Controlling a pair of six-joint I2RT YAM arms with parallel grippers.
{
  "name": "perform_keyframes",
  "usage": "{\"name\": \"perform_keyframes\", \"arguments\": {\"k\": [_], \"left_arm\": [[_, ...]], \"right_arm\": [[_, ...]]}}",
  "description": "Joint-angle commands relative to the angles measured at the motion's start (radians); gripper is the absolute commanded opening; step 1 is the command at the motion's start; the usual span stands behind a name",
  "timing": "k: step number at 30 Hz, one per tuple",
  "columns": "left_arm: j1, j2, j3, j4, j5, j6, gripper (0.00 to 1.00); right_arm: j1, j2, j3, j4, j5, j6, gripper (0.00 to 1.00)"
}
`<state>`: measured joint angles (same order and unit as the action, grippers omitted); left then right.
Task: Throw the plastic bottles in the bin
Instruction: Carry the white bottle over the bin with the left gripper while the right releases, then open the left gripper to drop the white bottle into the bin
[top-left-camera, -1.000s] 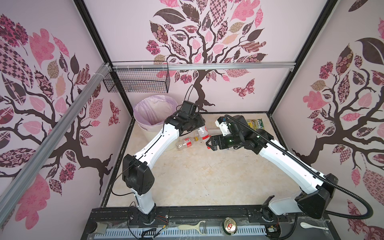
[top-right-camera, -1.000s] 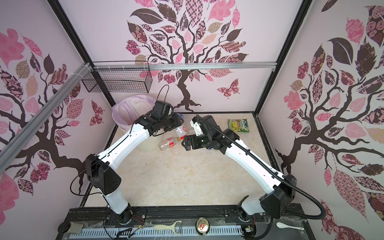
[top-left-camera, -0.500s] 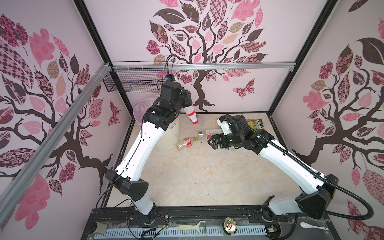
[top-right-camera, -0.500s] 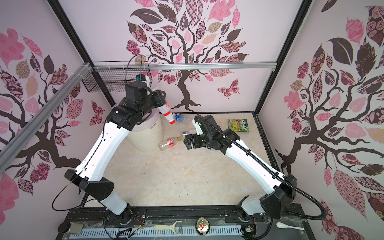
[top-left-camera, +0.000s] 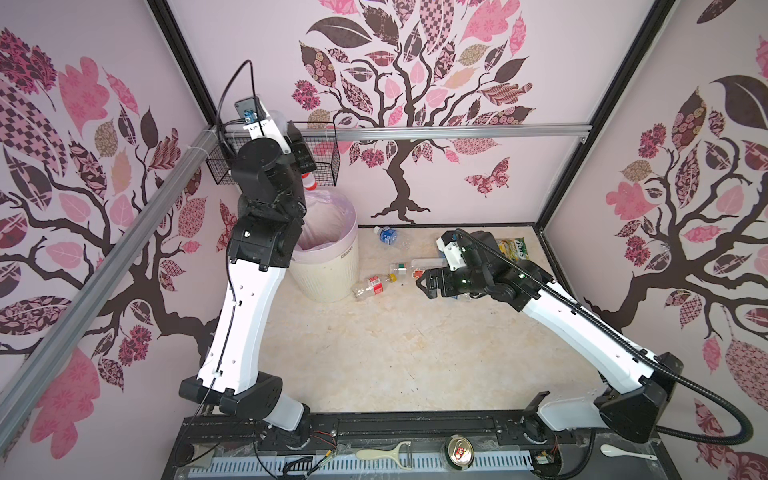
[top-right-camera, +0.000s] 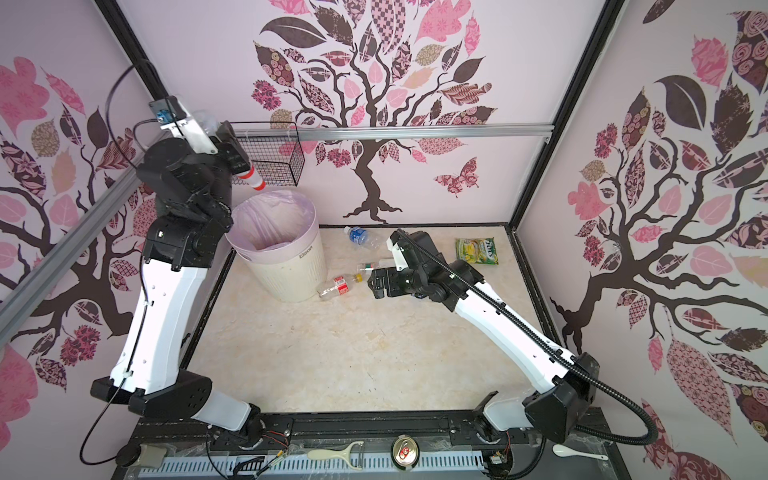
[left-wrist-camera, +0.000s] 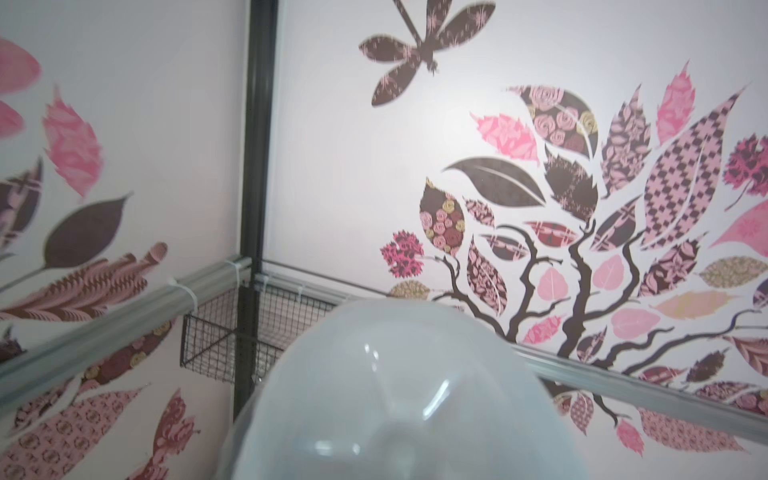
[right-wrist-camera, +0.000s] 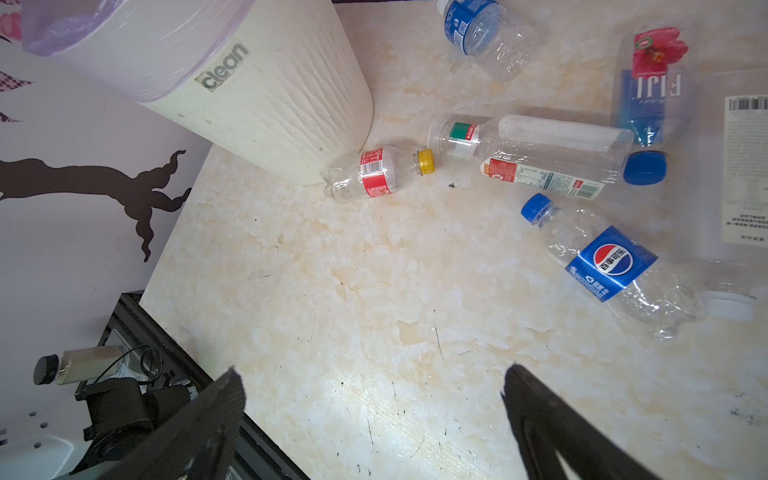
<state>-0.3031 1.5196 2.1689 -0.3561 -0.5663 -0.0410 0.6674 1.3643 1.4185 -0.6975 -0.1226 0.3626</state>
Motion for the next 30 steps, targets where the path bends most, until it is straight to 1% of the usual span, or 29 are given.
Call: {"name": "perform_keyframes", "arguments": {"k": [1,2,4,7,8,9,11,12,13,15,18,20,24,28,30], "left_arm": [[0.018,-0.031,0.023,0.102,-0.051,0.093,0.52],[0.038,-0.032,0.005,0.088,-0.034,0.064,0.52],[0.094,-0.036,-0.053,0.041,0.029,-0.038,0.53],[0.158,-0.031,-0.214,-0.006,0.069,-0.186,0.55],[0.176,-0.022,-0.268,-0.043,0.106,-0.246,0.57],[0.186,-0.015,-0.297,-0.064,0.146,-0.287,0.65],[0.187,-0.001,-0.306,-0.117,0.217,-0.325,0.95],[0.185,-0.003,-0.3,-0.128,0.246,-0.338,0.98],[0.178,-0.015,-0.3,-0.118,0.272,-0.343,0.98],[0.149,-0.03,-0.273,-0.099,0.265,-0.33,0.98],[0.105,-0.017,-0.181,-0.122,0.265,-0.316,0.98],[0.069,-0.013,-0.163,-0.125,0.261,-0.315,0.98],[0.022,-0.013,-0.178,-0.14,0.276,-0.36,0.98],[-0.047,-0.019,-0.246,-0.157,0.314,-0.417,0.98],[-0.101,-0.023,-0.291,-0.155,0.335,-0.427,0.98]], "right_arm": [[0.005,-0.032,-0.001,-0.006,0.009,0.004,1.0],[0.006,-0.031,0.003,-0.006,0.011,0.003,1.0],[0.004,-0.023,0.008,-0.005,0.01,0.003,1.0],[0.005,-0.012,0.016,-0.002,0.003,0.002,1.0],[0.004,-0.01,0.017,0.0,0.002,0.002,1.0],[0.004,-0.007,0.02,-0.002,0.001,0.002,1.0],[0.003,-0.006,0.02,-0.003,0.001,0.001,1.0],[0.004,-0.007,0.018,-0.003,0.001,0.001,1.0],[0.004,-0.005,0.013,-0.004,0.001,0.002,1.0],[0.004,-0.006,0.0,0.001,-0.005,0.006,1.0],[0.004,0.006,-0.006,0.009,-0.022,0.013,1.0],[0.004,0.014,-0.002,0.012,-0.025,0.013,1.0],[0.003,0.016,-0.001,0.016,-0.018,0.017,1.0],[-0.017,0.013,-0.008,0.018,-0.014,0.032,1.0],[-0.058,0.002,-0.022,0.024,-0.064,0.05,1.0]]}}
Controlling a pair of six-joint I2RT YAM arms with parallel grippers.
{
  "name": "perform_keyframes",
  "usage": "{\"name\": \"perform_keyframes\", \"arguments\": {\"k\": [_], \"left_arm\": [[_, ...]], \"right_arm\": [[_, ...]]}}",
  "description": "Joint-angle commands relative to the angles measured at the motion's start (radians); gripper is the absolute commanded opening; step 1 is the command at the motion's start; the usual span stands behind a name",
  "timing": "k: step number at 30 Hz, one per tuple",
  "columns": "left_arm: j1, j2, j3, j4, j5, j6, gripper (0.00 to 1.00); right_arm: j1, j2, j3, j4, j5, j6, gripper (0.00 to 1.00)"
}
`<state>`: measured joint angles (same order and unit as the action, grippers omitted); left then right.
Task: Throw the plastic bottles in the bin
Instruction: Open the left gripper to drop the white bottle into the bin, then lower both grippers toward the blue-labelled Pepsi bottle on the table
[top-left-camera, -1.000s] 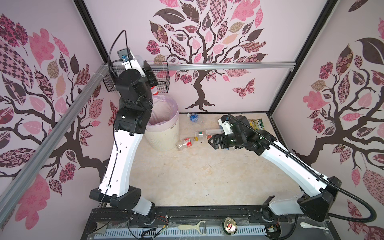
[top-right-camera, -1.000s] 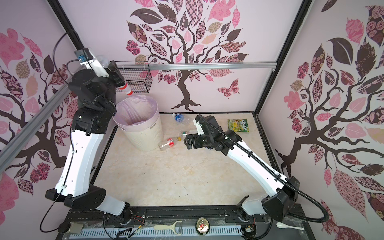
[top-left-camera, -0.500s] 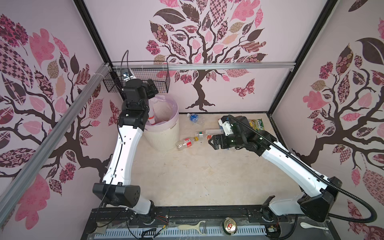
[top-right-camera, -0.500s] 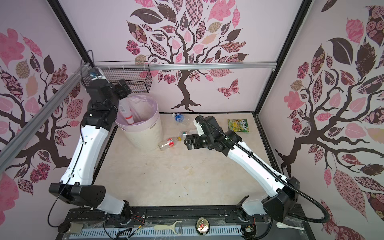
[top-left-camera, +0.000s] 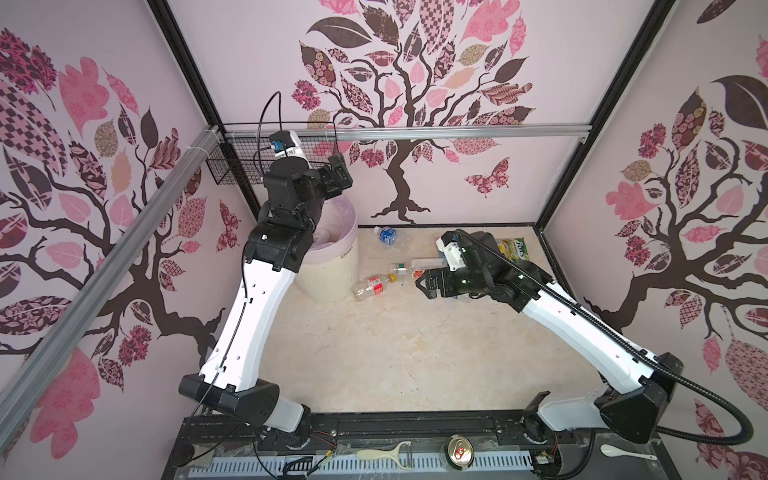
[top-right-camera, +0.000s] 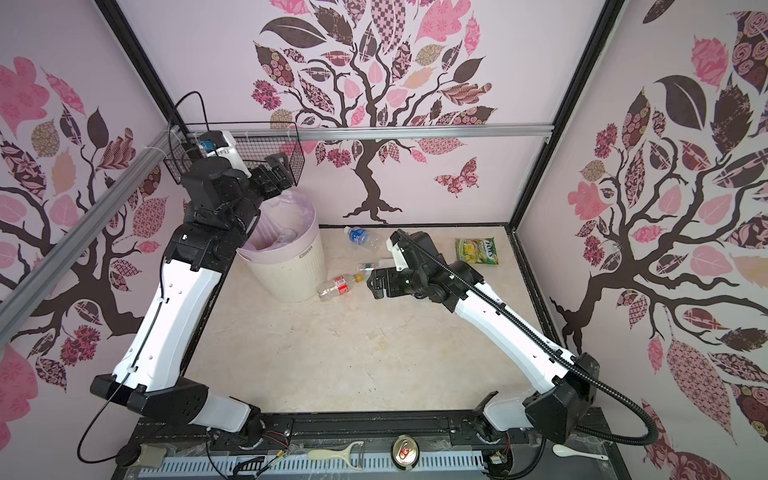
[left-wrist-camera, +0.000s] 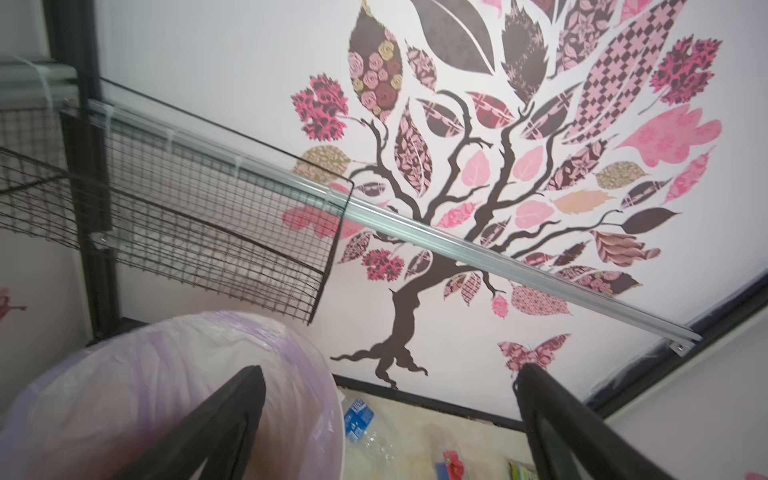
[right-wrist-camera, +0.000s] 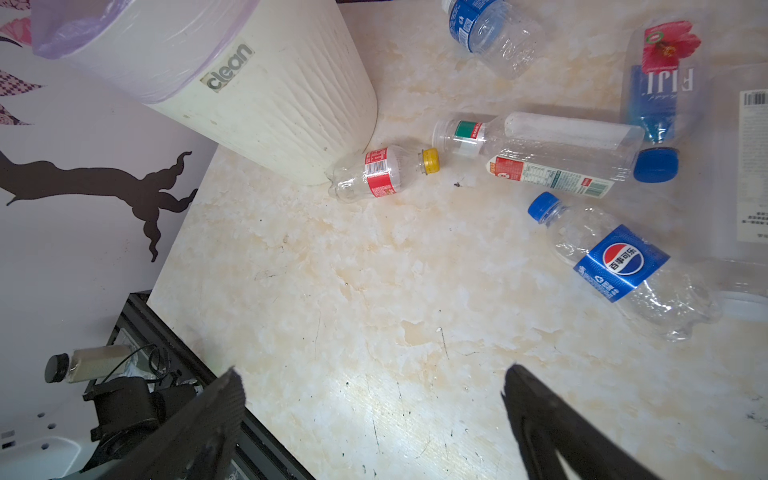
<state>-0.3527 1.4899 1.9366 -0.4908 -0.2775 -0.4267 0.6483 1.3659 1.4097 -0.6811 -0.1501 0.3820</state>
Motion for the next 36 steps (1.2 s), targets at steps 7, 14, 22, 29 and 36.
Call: {"name": "perform_keyframes", "arguments": {"k": [7,14,22,29,36], "left_arm": [[-0.218,0.023,-0.177,-0.051,0.105,-0.078,0.98],[-0.274,0.02,-0.324,-0.043,0.172,-0.149,0.98],[-0.299,-0.015,-0.505,-0.06,0.279,-0.192,0.98],[-0.301,-0.074,-0.66,-0.045,0.352,-0.238,0.98],[-0.31,-0.104,-0.731,-0.075,0.388,-0.251,0.98]], "right_arm": [[-0.146,-0.055,-0.063,-0.044,0.07,0.048,1.0],[-0.243,-0.07,-0.133,-0.024,0.09,0.079,1.0],[-0.35,0.045,-0.224,0.065,-0.013,0.157,1.0],[-0.374,0.21,-0.187,0.131,0.023,0.125,1.0],[-0.38,0.41,-0.033,0.15,0.041,0.096,1.0]]}}
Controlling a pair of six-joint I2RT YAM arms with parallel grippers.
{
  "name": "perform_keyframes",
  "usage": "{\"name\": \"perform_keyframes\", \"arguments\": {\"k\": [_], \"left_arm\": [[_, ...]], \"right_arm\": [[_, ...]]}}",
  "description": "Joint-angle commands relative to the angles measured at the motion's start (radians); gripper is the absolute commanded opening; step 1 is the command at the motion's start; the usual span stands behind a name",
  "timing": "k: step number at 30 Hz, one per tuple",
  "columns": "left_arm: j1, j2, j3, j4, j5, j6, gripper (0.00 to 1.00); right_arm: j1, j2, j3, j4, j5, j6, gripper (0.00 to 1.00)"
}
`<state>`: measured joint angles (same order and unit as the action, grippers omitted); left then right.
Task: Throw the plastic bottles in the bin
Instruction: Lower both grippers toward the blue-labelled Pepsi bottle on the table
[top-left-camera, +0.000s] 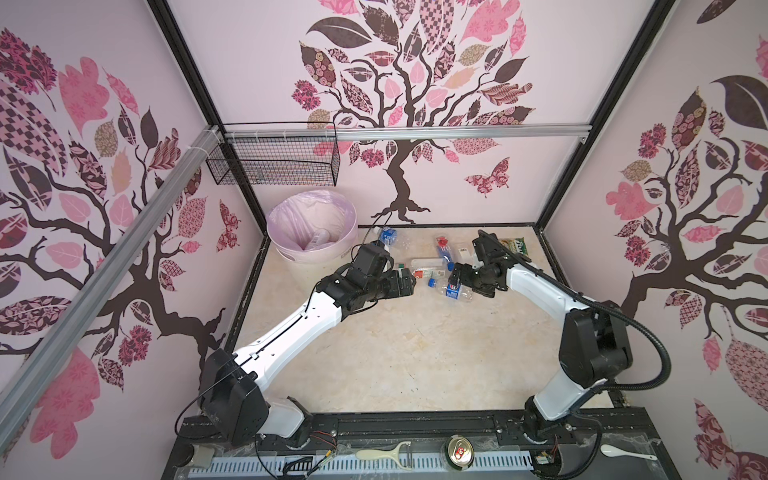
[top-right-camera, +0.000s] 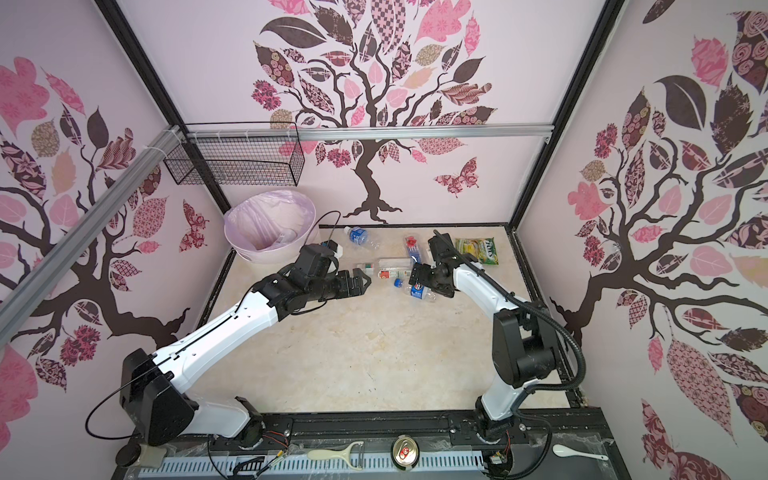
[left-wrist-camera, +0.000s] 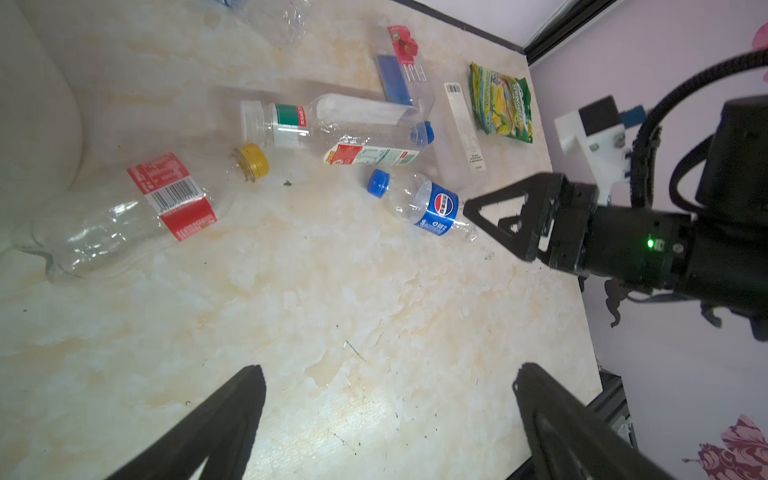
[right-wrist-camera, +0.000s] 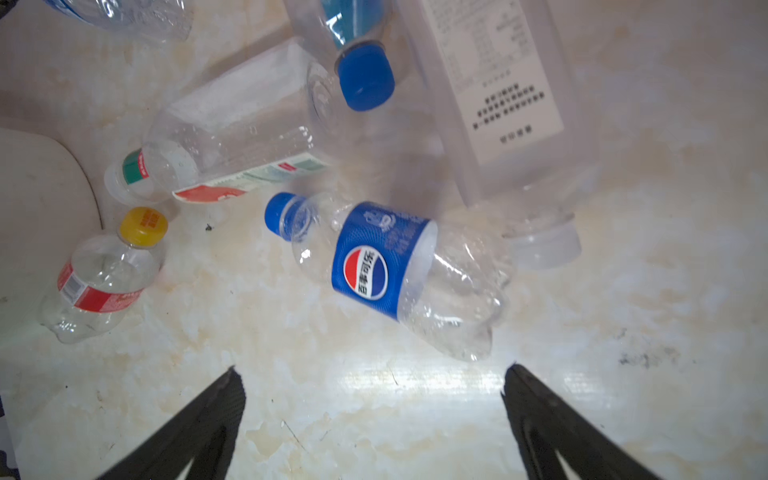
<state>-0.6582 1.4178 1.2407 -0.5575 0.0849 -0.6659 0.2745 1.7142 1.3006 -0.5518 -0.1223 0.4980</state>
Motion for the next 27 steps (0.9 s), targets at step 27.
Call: {"name": "perform_keyframes", "arguments": {"k": [27], "left_arm": [[-0.004,-0.029,-0.076,-0.012,-0.043,-0.098,0.98]], "right_arm": [[0.03,0.12,-0.039,0.045,-0.131,-0.001,1.0]]}}
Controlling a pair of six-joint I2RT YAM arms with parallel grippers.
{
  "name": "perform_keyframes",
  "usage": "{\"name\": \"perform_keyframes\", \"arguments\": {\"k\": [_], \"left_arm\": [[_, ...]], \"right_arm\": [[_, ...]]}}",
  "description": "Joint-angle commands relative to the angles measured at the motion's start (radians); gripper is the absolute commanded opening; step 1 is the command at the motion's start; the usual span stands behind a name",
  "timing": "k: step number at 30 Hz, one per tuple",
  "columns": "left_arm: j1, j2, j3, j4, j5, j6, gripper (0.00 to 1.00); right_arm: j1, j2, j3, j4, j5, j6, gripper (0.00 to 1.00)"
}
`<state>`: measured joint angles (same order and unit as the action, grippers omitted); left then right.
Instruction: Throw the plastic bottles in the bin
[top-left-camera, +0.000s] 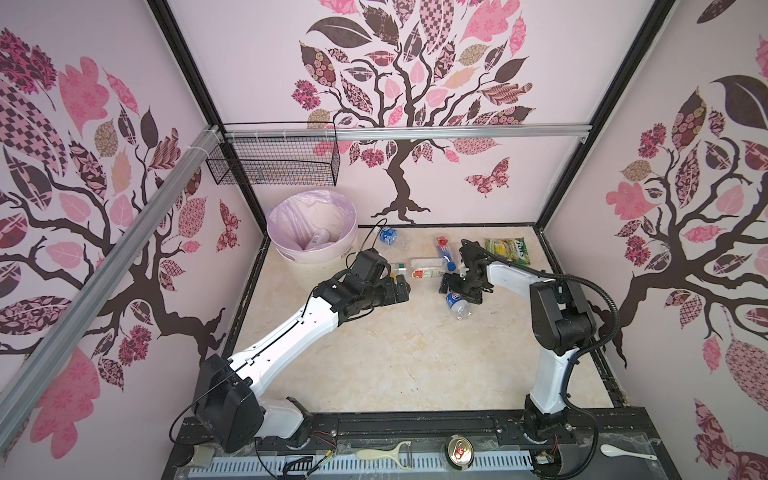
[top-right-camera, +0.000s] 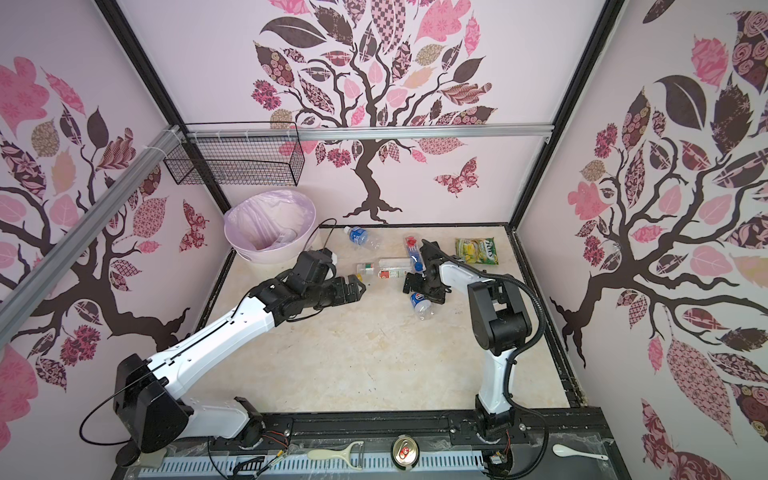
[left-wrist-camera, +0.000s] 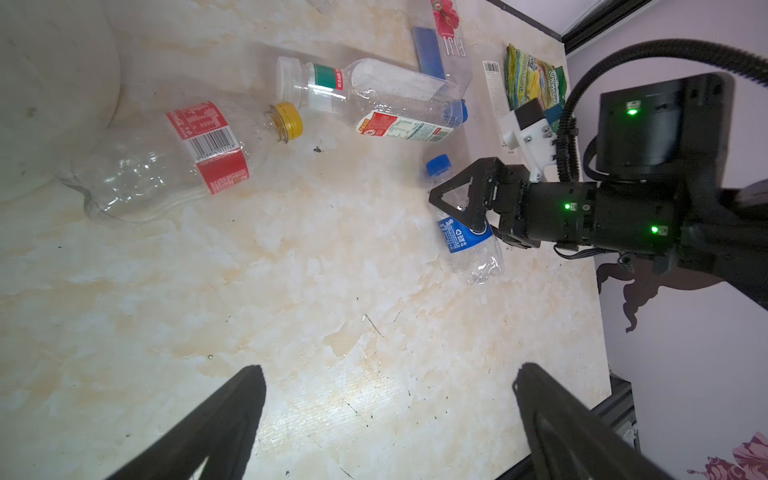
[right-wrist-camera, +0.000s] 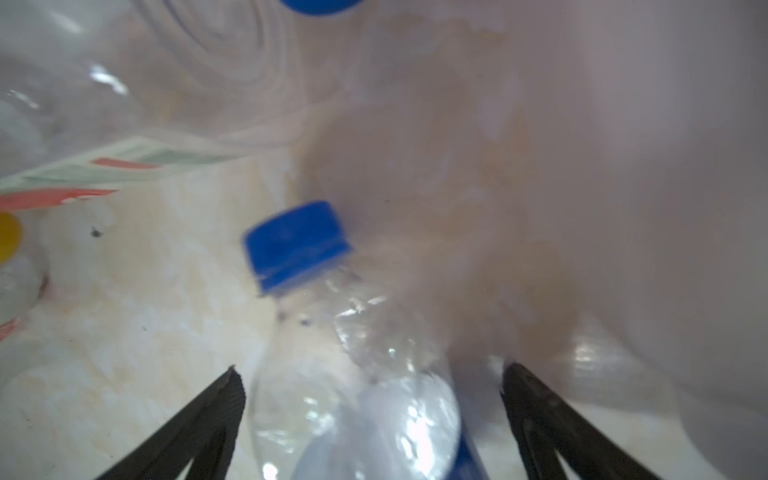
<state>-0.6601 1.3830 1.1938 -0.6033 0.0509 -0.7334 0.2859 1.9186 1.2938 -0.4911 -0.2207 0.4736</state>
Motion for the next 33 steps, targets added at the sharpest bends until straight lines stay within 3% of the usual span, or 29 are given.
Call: {"name": "perform_keyframes", "arguments": {"k": [1,7,14,23,33], "left_arm": [[-0.003,0.012,-0.024,0.034,-0.009,-0.035,0.98],[-0.003,0.031,-0.013,0.036,0.0,-0.008,0.98],[-0.004,0.026,-0.004,0.024,0.0,0.003,0.98],[-0.003,-0.029,-0.033,-0.009,-0.029,0.029,0.98],[-0.003,-0.047,-0.031,-0.024,-0.063,0.026,0.98]], "right_arm": [[0.029,-0.107,-0.046,-0.019,-0.032,0.023,1.0],[0.052,-0.223,-0.148,0.013,-0.02,0.054,1.0],[0.052,-0.239,-0.17,-0.022,0.035,0.056,1.0],[0.053,-0.115,-0.057,-0.064,0.068,0.073,1.0],[0.053,-0.143,-0.009,-0.117,0.044,0.054,1.0]]}}
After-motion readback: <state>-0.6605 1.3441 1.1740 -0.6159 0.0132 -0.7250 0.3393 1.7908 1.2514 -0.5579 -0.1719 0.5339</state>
